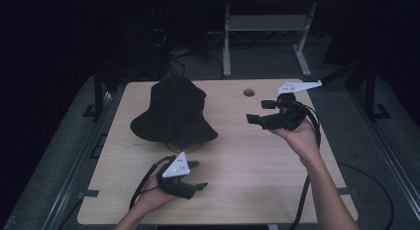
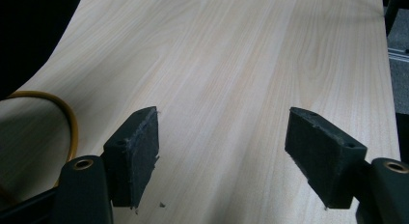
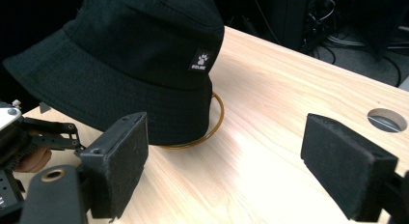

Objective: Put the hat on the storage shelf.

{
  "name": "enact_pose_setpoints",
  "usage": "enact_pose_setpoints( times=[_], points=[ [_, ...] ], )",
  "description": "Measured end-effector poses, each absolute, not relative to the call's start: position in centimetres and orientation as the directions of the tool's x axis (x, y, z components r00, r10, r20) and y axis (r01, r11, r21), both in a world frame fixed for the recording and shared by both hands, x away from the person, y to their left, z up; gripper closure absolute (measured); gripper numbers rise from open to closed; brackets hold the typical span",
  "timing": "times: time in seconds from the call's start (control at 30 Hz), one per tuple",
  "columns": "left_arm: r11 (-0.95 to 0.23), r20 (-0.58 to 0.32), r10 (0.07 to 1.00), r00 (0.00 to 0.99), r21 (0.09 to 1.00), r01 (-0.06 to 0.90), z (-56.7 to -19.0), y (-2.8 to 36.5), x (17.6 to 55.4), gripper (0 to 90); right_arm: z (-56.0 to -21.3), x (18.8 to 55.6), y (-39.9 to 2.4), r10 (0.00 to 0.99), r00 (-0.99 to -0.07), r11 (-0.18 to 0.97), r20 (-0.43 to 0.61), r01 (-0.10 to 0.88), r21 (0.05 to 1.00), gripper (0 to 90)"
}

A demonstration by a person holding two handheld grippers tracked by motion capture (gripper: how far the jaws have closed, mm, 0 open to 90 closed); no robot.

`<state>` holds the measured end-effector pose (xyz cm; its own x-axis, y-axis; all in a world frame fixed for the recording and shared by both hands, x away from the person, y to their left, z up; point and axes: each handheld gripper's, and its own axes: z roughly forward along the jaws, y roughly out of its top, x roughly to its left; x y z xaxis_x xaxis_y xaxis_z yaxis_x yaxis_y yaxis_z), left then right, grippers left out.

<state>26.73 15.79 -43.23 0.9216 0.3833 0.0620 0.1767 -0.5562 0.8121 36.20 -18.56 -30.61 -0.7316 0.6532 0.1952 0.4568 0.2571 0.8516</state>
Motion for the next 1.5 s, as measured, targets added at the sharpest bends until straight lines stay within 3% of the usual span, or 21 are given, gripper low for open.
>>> enact_pose_setpoints(
  times=[1.03,1.5],
  points=[
    [-0.567,0.069,0.381,0.922,0.805,0.174,-43.4,15.5,26.5,26.8,-33.9,32.4,-21.8,0.687,-0.696,0.230,0.207,0.479,0.847,16.6],
    [-0.559,0.065,0.387,0.920,0.810,0.178,-43.5,15.7,26.5,26.6,-37.0,28.7,-24.5,0.729,-0.650,0.198,0.213,0.499,0.844,16.5]
  ],
)
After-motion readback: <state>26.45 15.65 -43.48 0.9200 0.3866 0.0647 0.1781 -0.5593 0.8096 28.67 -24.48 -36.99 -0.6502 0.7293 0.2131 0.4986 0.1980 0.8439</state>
